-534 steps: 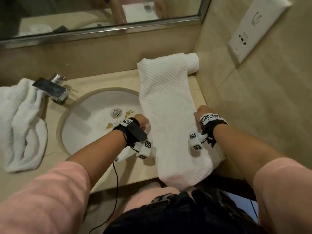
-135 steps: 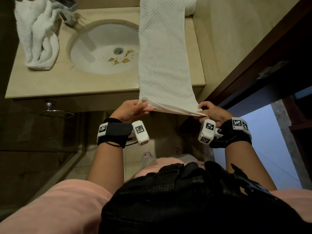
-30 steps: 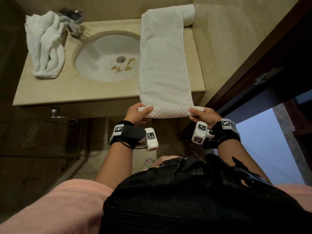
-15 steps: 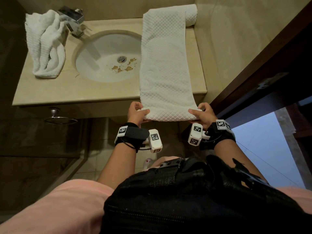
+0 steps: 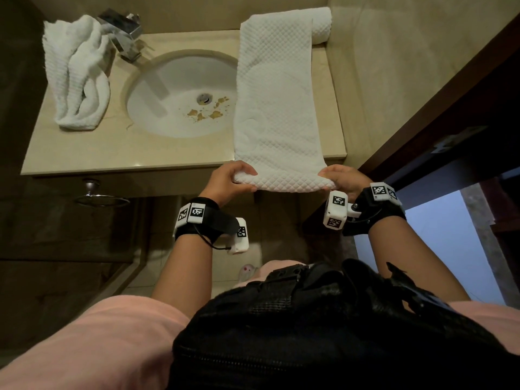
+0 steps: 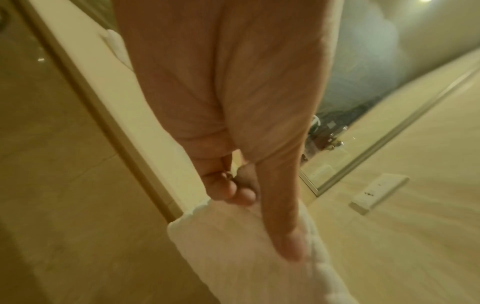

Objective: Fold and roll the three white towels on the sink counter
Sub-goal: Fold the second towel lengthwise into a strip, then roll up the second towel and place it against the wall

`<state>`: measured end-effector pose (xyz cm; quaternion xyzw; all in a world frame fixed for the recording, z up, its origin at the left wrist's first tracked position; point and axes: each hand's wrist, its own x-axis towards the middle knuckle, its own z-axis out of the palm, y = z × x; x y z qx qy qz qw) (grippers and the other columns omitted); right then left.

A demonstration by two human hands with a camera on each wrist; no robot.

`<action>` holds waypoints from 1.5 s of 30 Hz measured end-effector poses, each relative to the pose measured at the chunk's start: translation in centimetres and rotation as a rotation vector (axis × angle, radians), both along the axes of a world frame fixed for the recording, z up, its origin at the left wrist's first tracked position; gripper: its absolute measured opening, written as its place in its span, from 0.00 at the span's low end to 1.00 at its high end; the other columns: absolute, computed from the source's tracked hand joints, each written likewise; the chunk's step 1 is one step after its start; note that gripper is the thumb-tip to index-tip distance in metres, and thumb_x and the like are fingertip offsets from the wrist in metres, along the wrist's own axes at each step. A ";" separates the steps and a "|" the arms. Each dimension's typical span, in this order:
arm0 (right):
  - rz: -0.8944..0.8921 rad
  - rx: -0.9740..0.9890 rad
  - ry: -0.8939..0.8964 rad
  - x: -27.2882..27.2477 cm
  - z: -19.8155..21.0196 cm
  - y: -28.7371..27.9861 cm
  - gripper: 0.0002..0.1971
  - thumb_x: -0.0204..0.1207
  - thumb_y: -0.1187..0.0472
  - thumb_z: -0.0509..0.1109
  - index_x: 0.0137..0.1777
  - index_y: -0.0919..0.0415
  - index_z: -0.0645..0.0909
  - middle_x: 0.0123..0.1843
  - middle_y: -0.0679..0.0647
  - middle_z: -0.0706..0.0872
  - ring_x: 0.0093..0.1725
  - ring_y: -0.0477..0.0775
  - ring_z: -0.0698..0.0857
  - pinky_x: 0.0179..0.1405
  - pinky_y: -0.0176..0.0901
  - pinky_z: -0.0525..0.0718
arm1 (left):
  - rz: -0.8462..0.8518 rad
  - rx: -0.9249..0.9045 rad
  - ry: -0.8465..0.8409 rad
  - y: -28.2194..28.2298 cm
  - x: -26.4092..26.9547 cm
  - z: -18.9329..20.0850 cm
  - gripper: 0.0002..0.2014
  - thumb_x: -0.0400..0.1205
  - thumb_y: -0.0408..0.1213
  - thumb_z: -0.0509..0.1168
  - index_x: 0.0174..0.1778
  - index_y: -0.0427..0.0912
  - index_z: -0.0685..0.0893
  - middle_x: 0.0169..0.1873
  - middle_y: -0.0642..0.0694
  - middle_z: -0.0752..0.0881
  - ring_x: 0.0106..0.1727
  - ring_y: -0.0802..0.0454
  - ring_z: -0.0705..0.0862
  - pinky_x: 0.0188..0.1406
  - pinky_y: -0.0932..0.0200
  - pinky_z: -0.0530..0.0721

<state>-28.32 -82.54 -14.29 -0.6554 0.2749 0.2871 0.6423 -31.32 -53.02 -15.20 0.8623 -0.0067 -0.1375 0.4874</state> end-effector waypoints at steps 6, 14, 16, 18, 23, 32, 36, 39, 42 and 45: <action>0.011 -0.081 0.038 1.3 0.2 0.3 0.07 0.83 0.62 0.64 0.53 0.67 0.78 0.48 0.66 0.83 0.33 0.53 0.81 0.21 0.36 0.83 | 0.016 -0.013 -0.029 -0.6 1.6 0.6 0.12 0.75 0.45 0.74 0.51 0.46 0.86 0.48 0.50 0.87 0.48 0.54 0.83 0.47 0.60 0.79; 0.604 -1.005 -0.573 -0.1 -1.3 1.8 0.23 0.73 0.35 0.66 0.56 0.52 0.82 0.64 0.54 0.78 0.68 0.58 0.72 0.68 0.52 0.64 | 0.024 -0.098 0.097 -1.0 3.4 1.2 0.09 0.80 0.47 0.69 0.49 0.45 0.83 0.39 0.52 0.84 0.41 0.52 0.82 0.38 0.56 0.83; 0.784 -0.968 -0.720 -0.4 -1.8 2.9 0.31 0.70 0.38 0.73 0.68 0.53 0.76 0.67 0.52 0.80 0.69 0.58 0.74 0.70 0.52 0.62 | 0.025 -0.124 0.137 -1.1 3.6 1.4 0.10 0.81 0.46 0.68 0.50 0.44 0.83 0.37 0.50 0.83 0.39 0.52 0.81 0.38 0.56 0.82; 0.871 -0.953 -0.749 0.1 -2.8 3.7 0.26 0.74 0.47 0.73 0.69 0.56 0.74 0.67 0.54 0.80 0.68 0.60 0.76 0.68 0.50 0.66 | 0.008 -0.118 0.181 -0.8 3.9 1.5 0.10 0.82 0.46 0.67 0.51 0.44 0.83 0.37 0.48 0.83 0.38 0.51 0.80 0.37 0.58 0.82; 1.038 -0.961 -0.714 2.3 -2.1 5.3 0.15 0.80 0.56 0.66 0.61 0.64 0.77 0.60 0.63 0.81 0.61 0.65 0.79 0.57 0.53 0.74 | -0.116 0.202 0.165 0.6 4.6 2.1 0.13 0.80 0.50 0.68 0.52 0.44 0.83 0.49 0.47 0.85 0.49 0.49 0.81 0.51 0.54 0.78; 1.146 -0.802 -0.647 5.5 0.4 6.0 0.22 0.76 0.50 0.71 0.60 0.67 0.78 0.57 0.64 0.85 0.58 0.64 0.82 0.59 0.53 0.79 | -0.360 0.838 -0.153 -6.3 3.2 1.2 0.31 0.72 0.45 0.69 0.70 0.42 0.67 0.58 0.40 0.79 0.59 0.39 0.78 0.58 0.46 0.74; 1.171 -0.877 -0.607 5.8 1.3 5.7 0.27 0.68 0.43 0.77 0.57 0.63 0.78 0.50 0.57 0.85 0.51 0.59 0.83 0.47 0.44 0.78 | -0.359 0.870 -0.223 -7.1 4.1 0.8 0.31 0.74 0.55 0.70 0.65 0.39 0.69 0.54 0.38 0.82 0.54 0.38 0.80 0.45 0.51 0.72; 1.199 -1.137 -0.675 5.2 1.4 5.9 0.32 0.63 0.41 0.79 0.59 0.60 0.73 0.47 0.53 0.83 0.46 0.57 0.83 0.39 0.43 0.76 | -0.369 0.879 -0.194 -7.1 5.1 1.7 0.28 0.75 0.55 0.68 0.61 0.39 0.72 0.50 0.39 0.85 0.50 0.39 0.84 0.40 0.52 0.74; 1.180 -1.289 -0.763 4.5 0.5 6.4 0.26 0.70 0.49 0.75 0.61 0.62 0.70 0.50 0.58 0.85 0.48 0.62 0.85 0.37 0.45 0.72 | -0.441 0.877 -0.095 -7.0 6.0 2.9 0.20 0.77 0.50 0.66 0.58 0.40 0.77 0.51 0.41 0.85 0.52 0.41 0.84 0.43 0.52 0.78; 1.117 -1.319 -0.837 4.0 -0.2 6.3 0.20 0.67 0.63 0.76 0.56 0.66 0.73 0.51 0.62 0.80 0.46 0.64 0.81 0.35 0.48 0.69 | -0.502 0.799 0.079 -7.0 7.1 3.4 0.17 0.76 0.46 0.68 0.56 0.39 0.79 0.52 0.41 0.84 0.53 0.42 0.83 0.48 0.52 0.80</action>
